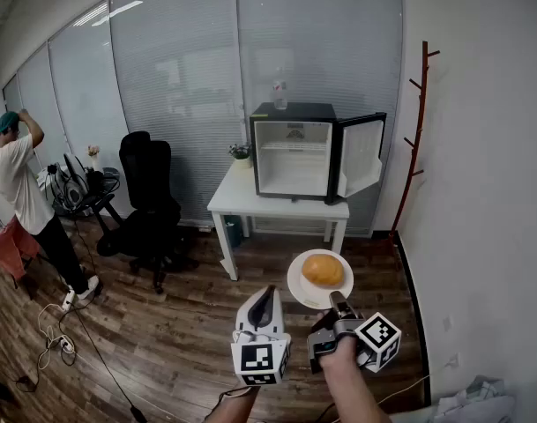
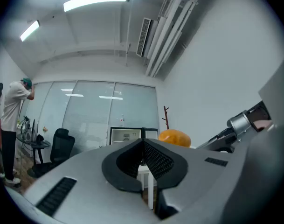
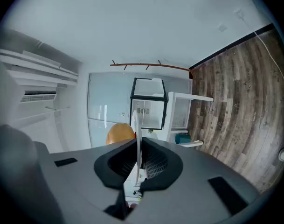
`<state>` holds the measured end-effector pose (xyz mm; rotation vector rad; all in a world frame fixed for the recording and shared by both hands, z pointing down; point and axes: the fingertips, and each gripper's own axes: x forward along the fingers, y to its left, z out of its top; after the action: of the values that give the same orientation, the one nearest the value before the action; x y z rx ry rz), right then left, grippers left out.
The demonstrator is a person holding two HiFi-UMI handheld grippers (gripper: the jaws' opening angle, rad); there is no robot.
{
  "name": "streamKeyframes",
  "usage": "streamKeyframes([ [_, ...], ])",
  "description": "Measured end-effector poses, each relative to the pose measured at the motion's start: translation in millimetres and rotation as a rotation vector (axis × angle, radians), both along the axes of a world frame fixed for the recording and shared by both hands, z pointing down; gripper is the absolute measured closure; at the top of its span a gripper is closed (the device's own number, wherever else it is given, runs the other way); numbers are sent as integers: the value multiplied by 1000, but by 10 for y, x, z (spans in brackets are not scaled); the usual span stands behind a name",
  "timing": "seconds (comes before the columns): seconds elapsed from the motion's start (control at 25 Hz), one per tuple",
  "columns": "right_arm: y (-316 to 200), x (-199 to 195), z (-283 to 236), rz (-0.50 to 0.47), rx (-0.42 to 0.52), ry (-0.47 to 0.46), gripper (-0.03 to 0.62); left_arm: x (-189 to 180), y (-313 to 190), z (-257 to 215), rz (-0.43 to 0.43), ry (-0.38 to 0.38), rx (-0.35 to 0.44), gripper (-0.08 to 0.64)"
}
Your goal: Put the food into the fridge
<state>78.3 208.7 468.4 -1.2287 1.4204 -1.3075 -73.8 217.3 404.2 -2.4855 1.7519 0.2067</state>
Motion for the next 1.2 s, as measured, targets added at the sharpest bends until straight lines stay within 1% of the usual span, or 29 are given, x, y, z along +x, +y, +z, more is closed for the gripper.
streamKeyframes([
  [0.16, -43, 44, -8, 1, 2, 7, 552, 53, -43, -12, -3, -24, 17, 531],
  [0.6, -126, 246, 25, -9, 4, 1, 552, 234, -132, 6, -22, -41, 9, 531],
  [0.88, -159, 431, 87, -45, 3, 2, 552, 490, -149, 29, -33, -42, -4, 531],
  [1.04, -221, 582, 96, -52, 3, 4, 552, 666, -196, 20, -31, -50, -3, 531],
  [1.2, -308, 684, 118, -50, 1, 0, 551, 768, -271, 22, -31, -56, -3, 531],
])
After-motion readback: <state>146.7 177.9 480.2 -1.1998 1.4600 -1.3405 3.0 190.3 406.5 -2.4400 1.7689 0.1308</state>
